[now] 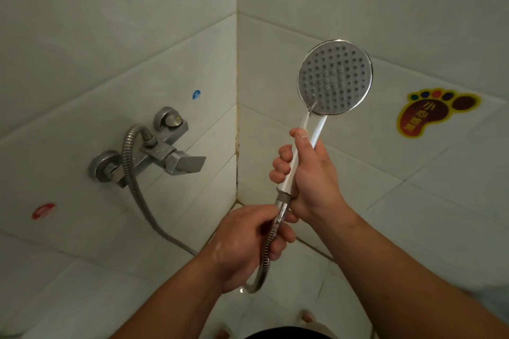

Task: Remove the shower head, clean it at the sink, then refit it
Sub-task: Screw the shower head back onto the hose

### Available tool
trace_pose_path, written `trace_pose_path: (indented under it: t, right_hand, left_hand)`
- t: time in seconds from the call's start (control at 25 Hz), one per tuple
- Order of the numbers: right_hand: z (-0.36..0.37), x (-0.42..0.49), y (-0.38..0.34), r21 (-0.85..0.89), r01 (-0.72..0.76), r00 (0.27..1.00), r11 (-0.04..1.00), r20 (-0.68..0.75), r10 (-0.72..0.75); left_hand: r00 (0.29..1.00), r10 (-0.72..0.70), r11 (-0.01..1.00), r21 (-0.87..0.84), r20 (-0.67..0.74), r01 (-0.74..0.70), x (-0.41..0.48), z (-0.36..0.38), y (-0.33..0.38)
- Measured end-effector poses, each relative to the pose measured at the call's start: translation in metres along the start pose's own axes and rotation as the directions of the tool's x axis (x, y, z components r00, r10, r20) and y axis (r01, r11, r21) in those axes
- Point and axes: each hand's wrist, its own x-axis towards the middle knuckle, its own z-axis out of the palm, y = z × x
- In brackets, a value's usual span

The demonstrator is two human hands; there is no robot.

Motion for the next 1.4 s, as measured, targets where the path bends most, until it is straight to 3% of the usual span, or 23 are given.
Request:
trace_pose_path:
  t: [0.2, 0.36, 0.48, 0.8, 1.0, 1.16, 1.28, 1.4]
  right_hand:
    - [-0.007, -0.007, -0.002, -0.069, 0.063, 0.998, 0.996, 0.008, -0.063]
    - [-0.012, -0.01, -0.004, -0.069, 0.124, 0.991, 0.99, -0.031, -0.127]
    - [-0.015, -0.012, -0.008, -0.029, 0.125, 0.992, 0.992, -0.031, -0.126]
    - [-0.023, -0.019, -0.019, -0.03, 0.185, 0.982, 0.982, -0.012, -0.186]
    - [-0.025, -0.019, -0.023, -0.065, 0.233, 0.972, 0.97, -0.02, -0.234]
    - [-0.029, -0.018, -0.023, -0.048, 0.225, 0.973, 0.973, -0.036, -0.227]
    - [-0.031, -0.017, -0.023, -0.052, 0.22, 0.974, 0.974, -0.051, -0.223]
    - [-0.033, -0.016, -0.026, -0.028, 0.221, 0.972, 0.975, -0.07, -0.222]
  left_hand:
    - [0.974, 0.156, 0.963, 0.244, -0.167, -0.112, 0.003, 0.003, -0.009]
    - [0.968, 0.177, 0.976, 0.159, -0.18, -0.149, 0.003, 0.018, -0.012]
    - [0.988, 0.095, 0.995, 0.017, -0.12, -0.094, 0.002, 0.021, -0.01]
    - [0.997, 0.03, 0.997, -0.074, -0.067, -0.035, 0.003, 0.026, -0.011]
    - [0.966, 0.154, 0.984, 0.116, -0.209, -0.132, 0.005, 0.033, -0.011]
    - [0.979, 0.184, 0.896, 0.425, -0.085, -0.132, 0.002, 0.037, -0.01]
    - [0.972, 0.222, 0.841, 0.519, -0.079, -0.15, 0.001, 0.039, -0.009]
    - [0.988, 0.135, 0.962, 0.25, -0.075, -0.112, -0.001, 0.04, -0.01]
